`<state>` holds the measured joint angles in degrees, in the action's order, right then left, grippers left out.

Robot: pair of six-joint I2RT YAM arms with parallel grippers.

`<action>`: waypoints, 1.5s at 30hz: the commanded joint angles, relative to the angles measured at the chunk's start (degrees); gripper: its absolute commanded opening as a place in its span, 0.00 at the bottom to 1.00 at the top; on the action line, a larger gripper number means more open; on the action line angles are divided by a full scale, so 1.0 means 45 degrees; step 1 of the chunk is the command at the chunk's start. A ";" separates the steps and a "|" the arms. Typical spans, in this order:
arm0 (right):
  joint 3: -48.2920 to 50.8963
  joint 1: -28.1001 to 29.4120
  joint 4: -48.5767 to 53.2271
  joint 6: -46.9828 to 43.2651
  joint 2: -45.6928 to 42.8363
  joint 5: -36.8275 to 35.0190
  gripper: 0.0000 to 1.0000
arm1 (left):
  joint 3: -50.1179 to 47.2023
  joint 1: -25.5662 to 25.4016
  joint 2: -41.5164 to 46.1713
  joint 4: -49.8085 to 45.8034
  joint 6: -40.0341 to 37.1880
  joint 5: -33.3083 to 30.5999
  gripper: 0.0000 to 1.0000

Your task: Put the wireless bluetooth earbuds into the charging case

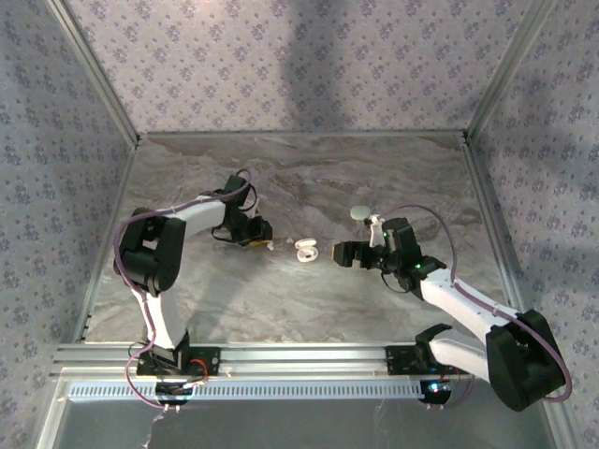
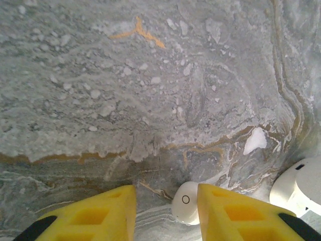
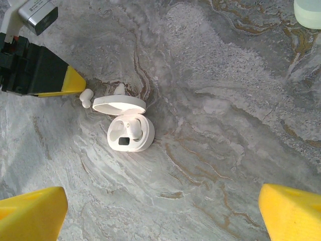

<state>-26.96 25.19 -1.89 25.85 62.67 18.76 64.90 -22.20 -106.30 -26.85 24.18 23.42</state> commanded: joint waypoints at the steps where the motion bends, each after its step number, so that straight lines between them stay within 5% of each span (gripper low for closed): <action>1: -0.0435 0.0077 0.0087 -0.0297 -0.0021 -0.0244 1.00 | 0.0421 -0.0068 -0.0081 -0.0436 -0.0336 0.0533 0.38; 18: -0.0434 0.0101 0.0147 -0.0314 -0.0216 -0.0256 1.00 | 0.1717 -0.0357 -0.0152 -0.1957 -0.1592 -0.0303 0.46; 25: -0.0435 0.0096 0.0147 -0.0319 -0.0197 -0.0269 1.00 | 0.2376 -0.0599 -0.0546 -0.2588 -0.1940 -0.1548 0.57; 45: -0.0434 0.0088 0.0156 -0.0319 -0.0235 -0.0261 1.00 | 0.3453 -0.1372 -0.1729 -0.4417 -0.2333 -0.3129 0.57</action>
<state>-27.38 25.30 -1.87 25.61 62.61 18.59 78.74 -28.14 -112.99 -43.66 14.37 11.46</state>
